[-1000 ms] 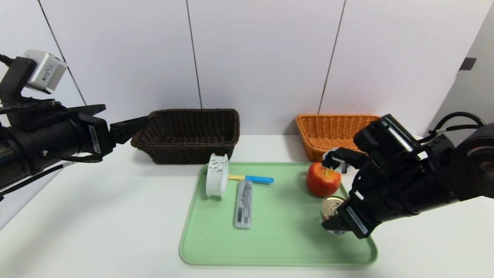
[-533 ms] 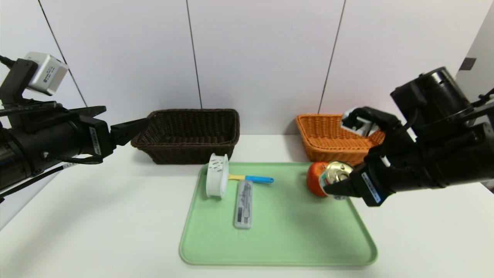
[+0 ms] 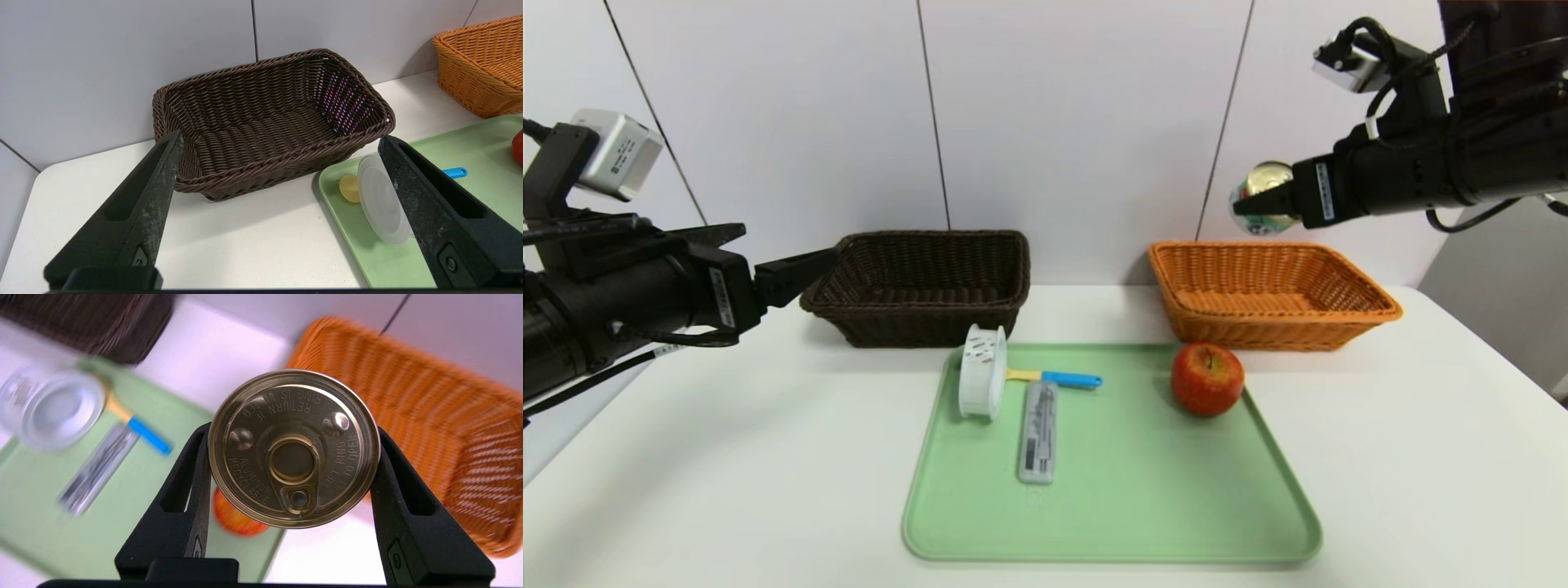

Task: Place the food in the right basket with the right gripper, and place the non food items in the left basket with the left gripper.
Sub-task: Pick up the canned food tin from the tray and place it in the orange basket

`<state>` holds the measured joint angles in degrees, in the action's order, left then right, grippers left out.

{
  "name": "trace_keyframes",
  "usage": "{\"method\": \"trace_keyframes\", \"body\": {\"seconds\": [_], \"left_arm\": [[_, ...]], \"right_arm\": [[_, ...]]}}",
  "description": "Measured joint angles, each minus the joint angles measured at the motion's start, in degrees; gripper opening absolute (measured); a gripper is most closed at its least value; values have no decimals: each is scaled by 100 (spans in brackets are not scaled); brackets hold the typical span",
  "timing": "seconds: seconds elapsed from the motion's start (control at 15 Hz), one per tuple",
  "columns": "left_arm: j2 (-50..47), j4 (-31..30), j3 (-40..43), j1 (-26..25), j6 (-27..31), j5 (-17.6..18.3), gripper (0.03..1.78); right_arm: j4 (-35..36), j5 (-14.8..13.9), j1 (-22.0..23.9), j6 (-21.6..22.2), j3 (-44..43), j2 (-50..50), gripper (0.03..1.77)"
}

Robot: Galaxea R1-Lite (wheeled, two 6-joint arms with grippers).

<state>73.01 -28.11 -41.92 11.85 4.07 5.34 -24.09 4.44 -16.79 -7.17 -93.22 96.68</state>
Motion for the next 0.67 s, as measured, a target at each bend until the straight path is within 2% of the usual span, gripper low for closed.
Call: {"method": "trace_keyframes", "body": {"seconds": [0.33, 0.67], "left_arm": [[-20, 6, 6, 2, 2, -11, 169], [-33, 9, 9, 0, 9, -24, 169]], "right_arm": [[-79, -33, 712, -32, -1475, 1300, 107], [-46, -207, 1120, -16, -1824, 2402, 107]]}}
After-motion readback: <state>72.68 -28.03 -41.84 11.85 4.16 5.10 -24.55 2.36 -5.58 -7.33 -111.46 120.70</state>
